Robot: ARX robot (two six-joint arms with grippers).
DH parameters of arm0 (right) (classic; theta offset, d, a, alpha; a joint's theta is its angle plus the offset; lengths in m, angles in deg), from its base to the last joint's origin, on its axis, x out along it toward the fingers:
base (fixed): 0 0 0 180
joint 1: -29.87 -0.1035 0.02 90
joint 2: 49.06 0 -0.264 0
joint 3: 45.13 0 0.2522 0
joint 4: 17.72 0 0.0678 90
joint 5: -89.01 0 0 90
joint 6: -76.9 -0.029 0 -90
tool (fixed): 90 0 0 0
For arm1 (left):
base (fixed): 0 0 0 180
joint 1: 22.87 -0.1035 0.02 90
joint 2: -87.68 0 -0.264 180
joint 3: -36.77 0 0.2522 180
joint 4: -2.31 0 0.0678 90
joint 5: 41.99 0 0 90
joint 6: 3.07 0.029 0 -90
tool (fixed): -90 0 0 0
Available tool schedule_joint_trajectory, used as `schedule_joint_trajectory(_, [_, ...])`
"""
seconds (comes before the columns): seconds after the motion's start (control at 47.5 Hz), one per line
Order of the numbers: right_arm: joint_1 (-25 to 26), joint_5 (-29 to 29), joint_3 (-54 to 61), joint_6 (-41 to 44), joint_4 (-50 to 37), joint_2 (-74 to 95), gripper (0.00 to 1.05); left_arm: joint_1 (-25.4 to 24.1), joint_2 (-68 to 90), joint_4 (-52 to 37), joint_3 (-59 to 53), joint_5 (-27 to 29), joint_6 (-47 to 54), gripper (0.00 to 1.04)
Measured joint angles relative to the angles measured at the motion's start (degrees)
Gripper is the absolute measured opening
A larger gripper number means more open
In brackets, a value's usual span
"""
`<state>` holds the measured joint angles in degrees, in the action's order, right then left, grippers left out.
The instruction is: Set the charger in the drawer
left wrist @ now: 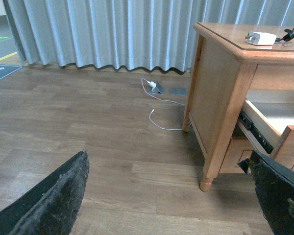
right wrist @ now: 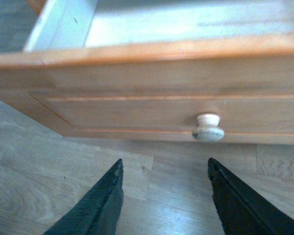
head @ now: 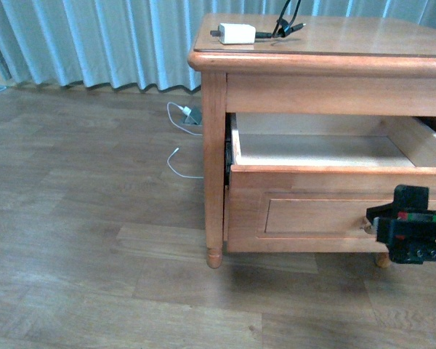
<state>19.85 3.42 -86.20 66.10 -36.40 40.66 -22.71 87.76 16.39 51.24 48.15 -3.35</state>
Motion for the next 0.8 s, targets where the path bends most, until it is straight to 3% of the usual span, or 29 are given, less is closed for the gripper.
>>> schedule_joint_trajectory(0.231, [4.09, 1.57, 1.22, -0.07, 11.58, -17.57, 0.98, 0.0, 0.0, 0.0, 0.0, 0.0, 0.0, 0.99])
schedule_joint_trajectory(0.526, [8.07, 5.22, 5.16, -0.61, 26.56, -40.76, 0.97, 0.0, 0.0, 0.0, 0.0, 0.0, 0.0, 0.99])
schedule_joint_trajectory(0.8, [8.83, 2.51, 10.99, -1.11, 34.45, -59.19, 0.97, 0.0, 0.0, 0.0, 0.0, 0.0, 0.0, 0.99])
